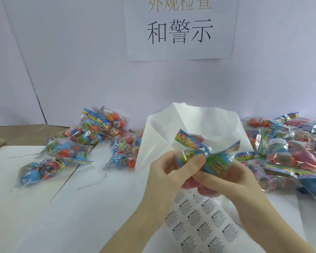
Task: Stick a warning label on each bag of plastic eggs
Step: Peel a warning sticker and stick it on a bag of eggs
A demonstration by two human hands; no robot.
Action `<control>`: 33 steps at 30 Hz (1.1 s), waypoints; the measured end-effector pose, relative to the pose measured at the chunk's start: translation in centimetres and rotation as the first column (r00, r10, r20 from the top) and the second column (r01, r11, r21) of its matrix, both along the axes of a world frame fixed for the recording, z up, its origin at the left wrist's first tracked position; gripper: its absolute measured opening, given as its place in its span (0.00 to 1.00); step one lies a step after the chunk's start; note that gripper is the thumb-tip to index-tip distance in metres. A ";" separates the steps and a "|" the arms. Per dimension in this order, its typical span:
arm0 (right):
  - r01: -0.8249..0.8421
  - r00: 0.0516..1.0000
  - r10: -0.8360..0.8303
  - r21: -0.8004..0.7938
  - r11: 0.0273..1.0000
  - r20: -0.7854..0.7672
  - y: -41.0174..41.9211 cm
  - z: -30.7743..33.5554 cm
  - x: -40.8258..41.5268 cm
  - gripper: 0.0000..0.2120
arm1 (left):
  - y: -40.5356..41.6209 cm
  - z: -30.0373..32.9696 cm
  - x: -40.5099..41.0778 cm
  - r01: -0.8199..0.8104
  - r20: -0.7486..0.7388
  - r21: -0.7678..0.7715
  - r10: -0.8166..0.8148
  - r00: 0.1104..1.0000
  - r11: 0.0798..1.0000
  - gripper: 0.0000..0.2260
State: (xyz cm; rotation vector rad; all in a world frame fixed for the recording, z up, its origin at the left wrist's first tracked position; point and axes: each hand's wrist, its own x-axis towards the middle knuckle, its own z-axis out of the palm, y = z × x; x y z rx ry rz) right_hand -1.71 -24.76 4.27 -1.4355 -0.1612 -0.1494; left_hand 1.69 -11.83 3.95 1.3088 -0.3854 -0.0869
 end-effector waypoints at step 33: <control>0.104 0.994 -0.105 0.048 0.993 0.033 0.0 0.2 -0.2 0.13 | 0.2 -0.6 0.1 0.002 -0.089 0.120 0.008 0.996 0.993 0.19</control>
